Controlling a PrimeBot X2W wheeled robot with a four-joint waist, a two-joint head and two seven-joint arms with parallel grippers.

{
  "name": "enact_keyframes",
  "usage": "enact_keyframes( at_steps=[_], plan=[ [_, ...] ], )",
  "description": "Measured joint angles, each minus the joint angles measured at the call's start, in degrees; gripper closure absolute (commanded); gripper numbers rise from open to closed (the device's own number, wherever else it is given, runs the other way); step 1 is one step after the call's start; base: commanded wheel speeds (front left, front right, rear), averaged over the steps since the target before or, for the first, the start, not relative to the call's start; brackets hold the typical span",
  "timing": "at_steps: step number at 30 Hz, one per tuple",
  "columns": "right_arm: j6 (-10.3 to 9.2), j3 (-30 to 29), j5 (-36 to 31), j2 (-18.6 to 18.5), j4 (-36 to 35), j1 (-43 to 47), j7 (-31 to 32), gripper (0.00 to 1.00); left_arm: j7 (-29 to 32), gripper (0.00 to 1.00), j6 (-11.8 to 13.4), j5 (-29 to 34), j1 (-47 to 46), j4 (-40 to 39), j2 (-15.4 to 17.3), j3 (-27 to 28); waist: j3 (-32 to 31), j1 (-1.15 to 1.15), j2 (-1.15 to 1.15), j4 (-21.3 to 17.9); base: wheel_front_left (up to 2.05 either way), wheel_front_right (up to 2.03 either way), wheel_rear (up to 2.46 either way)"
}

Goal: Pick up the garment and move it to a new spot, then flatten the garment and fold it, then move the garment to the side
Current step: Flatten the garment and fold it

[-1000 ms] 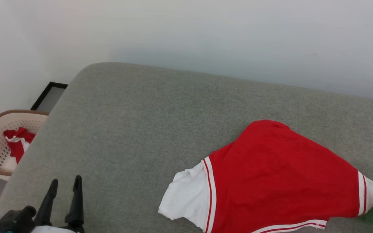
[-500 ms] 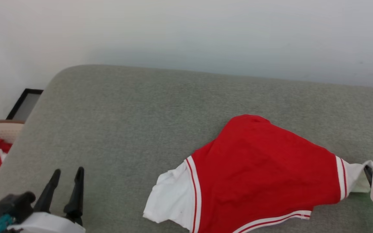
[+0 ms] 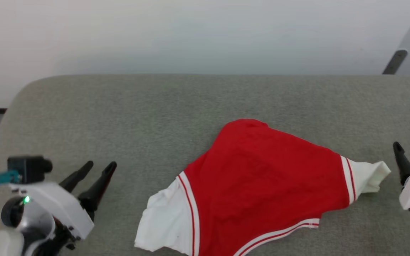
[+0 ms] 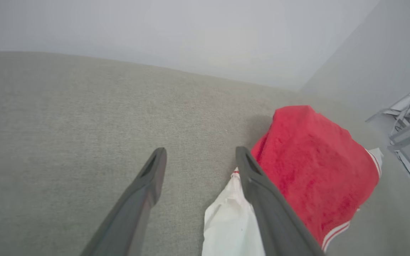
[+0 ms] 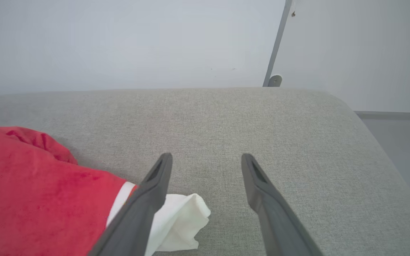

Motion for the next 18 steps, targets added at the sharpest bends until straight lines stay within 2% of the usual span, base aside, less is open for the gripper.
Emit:
enact_keyframes(
  at_steps=[10,18],
  plan=[
    [0.0,-1.3,-2.6,8.8,-9.9,7.5,-6.8,0.0,21.3,0.0,5.6,-7.0,-5.9,-0.1,2.9,-3.9,1.4,0.0,0.0,-4.0,0.0,0.0,0.0],
    [0.0,-1.6,-2.9,11.3,-12.1,8.9,-7.9,0.0,33.6,0.0,10.6,-9.9,-6.7,2.3,4.1,-7.3,2.9,0.0,0.0,-6.8,0.0,0.0,0.0]
  ],
)
